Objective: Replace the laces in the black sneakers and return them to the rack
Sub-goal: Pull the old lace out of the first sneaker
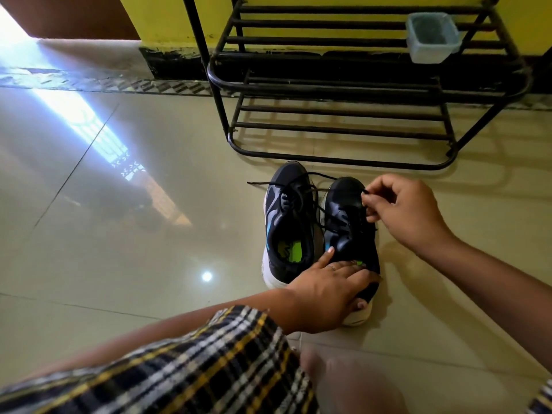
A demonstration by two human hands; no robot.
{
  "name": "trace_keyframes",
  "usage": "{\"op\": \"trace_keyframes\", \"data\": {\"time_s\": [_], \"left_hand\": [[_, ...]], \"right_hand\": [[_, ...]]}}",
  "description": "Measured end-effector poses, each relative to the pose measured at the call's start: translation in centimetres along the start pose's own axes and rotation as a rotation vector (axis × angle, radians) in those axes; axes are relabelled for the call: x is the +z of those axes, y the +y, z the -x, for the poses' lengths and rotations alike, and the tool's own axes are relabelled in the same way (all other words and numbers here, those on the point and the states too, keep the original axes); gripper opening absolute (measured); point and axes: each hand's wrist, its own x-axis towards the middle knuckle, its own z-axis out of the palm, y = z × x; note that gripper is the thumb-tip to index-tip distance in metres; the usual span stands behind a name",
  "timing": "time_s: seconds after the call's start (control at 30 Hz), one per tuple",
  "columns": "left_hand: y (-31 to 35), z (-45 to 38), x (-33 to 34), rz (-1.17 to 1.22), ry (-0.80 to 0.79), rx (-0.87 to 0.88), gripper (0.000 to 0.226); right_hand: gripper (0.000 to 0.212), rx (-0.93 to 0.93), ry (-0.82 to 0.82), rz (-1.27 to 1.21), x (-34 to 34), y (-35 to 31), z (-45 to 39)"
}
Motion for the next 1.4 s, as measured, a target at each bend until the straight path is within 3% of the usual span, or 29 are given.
{"op": "trace_keyframes", "data": {"time_s": [0.13,0.3,0.37,0.53,0.6,0.67,0.8,0.9,1.03,1.3,1.4], "left_hand": [[0.0,0.0,0.0,0.013,-0.003,0.004,0.049],[-0.1,0.0,-0.1,0.013,-0.015,0.002,0.049],[0.0,0.0,-0.1,0.009,-0.022,-0.001,0.049],[0.0,-0.1,-0.3,0.001,-0.029,0.006,0.049],[0.0,-0.1,-0.2,-0.007,-0.035,0.006,0.049],[0.1,-0.1,-0.1,-0.02,-0.034,0.005,0.051],[-0.1,-0.1,-0.2,-0.132,-0.059,0.021,0.06],[0.2,-0.2,-0.2,-0.36,-0.098,0.021,0.069],[0.6,-0.6,-0.6,-0.606,-0.069,0.035,0.071],[-4.1,0.7,-1.5,-0.644,0.027,0.084,0.071],[-4.3,0.9,-1.1,-0.621,0.077,0.073,0.073]], "right_hand": [[0.019,-0.047,0.023,-0.23,-1.0,-3.0,-0.2],[0.015,-0.038,-0.004,-0.234,-1.5,-3.6,-0.9],[0.012,0.061,-0.008,-0.291,-1.5,-2.8,-1.2],[0.008,0.496,0.18,-0.817,-2.0,0.1,-2.9],[0.018,0.512,0.182,-0.66,-1.8,1.3,-2.9],[0.024,0.452,0.075,-0.415,-1.0,2.0,-2.0],[0.03,0.198,-0.26,0.078,0.5,3.0,-0.1],[0.042,-0.041,-0.333,0.422,0.4,2.5,0.1],[0.047,-0.076,-0.361,0.495,0.5,2.0,-0.1],[0.047,-0.133,-0.325,0.516,0.7,3.4,0.0],[0.046,-0.2,-0.358,0.696,0.7,3.0,0.5]]}}
